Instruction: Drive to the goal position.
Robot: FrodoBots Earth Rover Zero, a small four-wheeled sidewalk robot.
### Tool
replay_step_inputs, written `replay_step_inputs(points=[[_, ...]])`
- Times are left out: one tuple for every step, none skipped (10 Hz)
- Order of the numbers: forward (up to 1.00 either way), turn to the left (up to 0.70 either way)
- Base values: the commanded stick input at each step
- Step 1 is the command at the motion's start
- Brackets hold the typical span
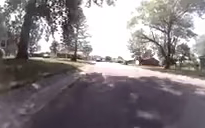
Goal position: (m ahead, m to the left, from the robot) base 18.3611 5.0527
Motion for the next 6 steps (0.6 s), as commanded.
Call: replay_step_inputs(points=[[1.0, 0.03], [1.0, 0.03], [1.0, 0.03], [1.0, 0.02], [1.0, 0.03], [1.0, 0.02]])
